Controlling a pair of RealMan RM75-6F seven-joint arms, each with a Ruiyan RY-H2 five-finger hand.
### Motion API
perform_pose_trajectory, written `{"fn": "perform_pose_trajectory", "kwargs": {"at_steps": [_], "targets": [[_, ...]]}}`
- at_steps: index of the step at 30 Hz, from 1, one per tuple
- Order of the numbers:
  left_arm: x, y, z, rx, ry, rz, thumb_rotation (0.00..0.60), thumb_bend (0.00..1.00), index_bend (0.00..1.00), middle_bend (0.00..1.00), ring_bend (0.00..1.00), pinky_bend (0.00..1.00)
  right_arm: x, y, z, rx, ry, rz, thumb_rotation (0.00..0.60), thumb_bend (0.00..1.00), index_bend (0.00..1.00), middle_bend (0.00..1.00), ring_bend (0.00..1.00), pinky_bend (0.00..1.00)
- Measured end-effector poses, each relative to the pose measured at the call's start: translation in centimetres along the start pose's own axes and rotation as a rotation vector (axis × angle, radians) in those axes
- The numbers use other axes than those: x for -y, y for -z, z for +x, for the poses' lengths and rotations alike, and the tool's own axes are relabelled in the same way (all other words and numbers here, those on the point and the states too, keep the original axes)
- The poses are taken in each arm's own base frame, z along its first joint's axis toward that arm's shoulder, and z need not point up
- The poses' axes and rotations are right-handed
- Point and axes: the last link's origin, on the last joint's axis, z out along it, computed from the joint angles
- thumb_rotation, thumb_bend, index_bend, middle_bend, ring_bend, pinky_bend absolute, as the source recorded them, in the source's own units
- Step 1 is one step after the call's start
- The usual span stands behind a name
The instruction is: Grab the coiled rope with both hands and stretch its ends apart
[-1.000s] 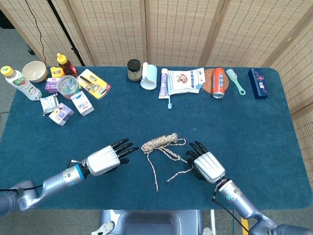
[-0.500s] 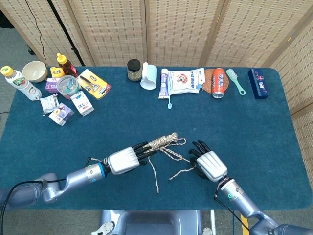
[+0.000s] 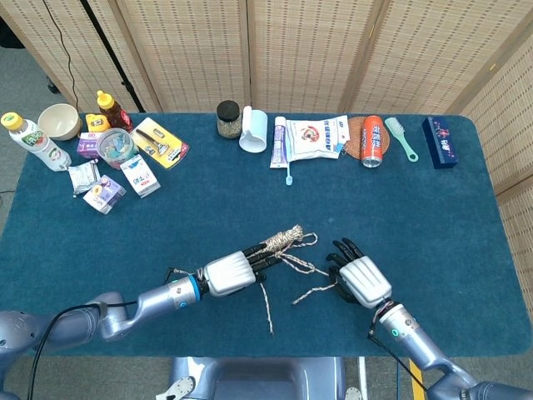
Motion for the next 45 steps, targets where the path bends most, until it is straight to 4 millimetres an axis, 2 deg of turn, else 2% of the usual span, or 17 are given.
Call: {"fn": "perform_pose_trajectory", "kwargs": {"at_steps": [28,45], "targets": [[-0.9,-2.8,-1.1,0.003,0.009,0.019,0.6,0.39,0.42,0.0,0.0,0.0,-0.6,-0.1,-0.4,0.015,-0.013,-0.014,0.6,0.5,0.6,0.27,0.05,0.0],[-0.9,-3.3,-1.3,-0.007,0.017,0.036,0.6,0.39,0.47,0.0,0.0,0.0,-0.9,0.0,-0.5,0.021,-0.018,-0.021,0.6,0.5,0.6,0.27,0.05,0.0]]}}
